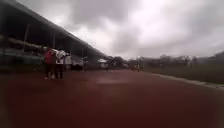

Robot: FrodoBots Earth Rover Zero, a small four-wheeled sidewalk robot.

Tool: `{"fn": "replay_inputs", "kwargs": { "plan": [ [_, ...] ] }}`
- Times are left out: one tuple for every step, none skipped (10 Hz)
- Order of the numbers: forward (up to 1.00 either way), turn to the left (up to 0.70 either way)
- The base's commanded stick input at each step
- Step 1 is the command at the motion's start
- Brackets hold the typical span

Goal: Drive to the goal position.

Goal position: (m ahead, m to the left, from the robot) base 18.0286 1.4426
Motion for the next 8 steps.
{"fn": "replay_inputs", "kwargs": {
  "plan": [
    [0.5, 0.02],
    [0.5, -0.43],
    [0.5, -0.47],
    [0.5, -0.48],
    [0.5, -0.48],
    [0.5, -0.48],
    [0.5, -0.48],
    [0.5, -0.48]
  ]
}}
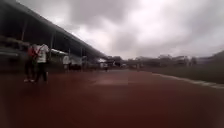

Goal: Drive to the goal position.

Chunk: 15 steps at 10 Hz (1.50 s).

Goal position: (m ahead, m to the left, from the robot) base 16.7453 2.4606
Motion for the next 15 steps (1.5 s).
{"fn": "replay_inputs", "kwargs": {
  "plan": [
    [0.5, -0.48],
    [0.5, -0.48],
    [0.5, -0.48],
    [0.5, 0.02],
    [0.5, 0.02],
    [0.5, 0.02],
    [0.5, 0.02],
    [0.5, 0.02],
    [0.5, 0.02],
    [0.5, 0.02],
    [0.5, 0.02],
    [0.5, 0.02],
    [0.5, 0.02],
    [0.5, 0.02],
    [0.5, 0.02]
  ]
}}
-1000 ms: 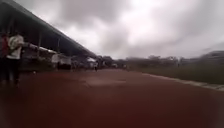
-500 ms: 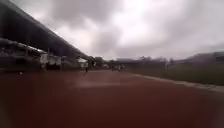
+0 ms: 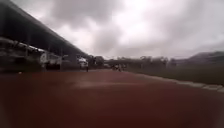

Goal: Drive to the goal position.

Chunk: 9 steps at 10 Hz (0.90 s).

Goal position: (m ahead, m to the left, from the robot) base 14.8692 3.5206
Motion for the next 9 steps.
{"fn": "replay_inputs", "kwargs": {
  "plan": [
    [0.5, 0.02],
    [0.5, 0.02],
    [0.5, 0.02],
    [0.5, 0.02],
    [0.5, 0.02],
    [0.5, 0.02],
    [0.5, 0.02],
    [0.5, 0.02],
    [0.5, 0.02]
  ]
}}
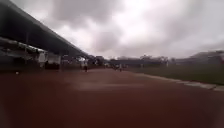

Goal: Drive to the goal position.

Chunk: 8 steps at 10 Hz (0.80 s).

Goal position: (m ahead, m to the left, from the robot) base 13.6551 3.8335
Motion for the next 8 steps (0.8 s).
{"fn": "replay_inputs", "kwargs": {
  "plan": [
    [0.5, 0.02],
    [0.5, 0.02],
    [0.5, 0.02],
    [0.5, 0.02],
    [0.5, 0.02],
    [0.5, 0.02],
    [0.5, 0.02],
    [0.5, 0.02]
  ]
}}
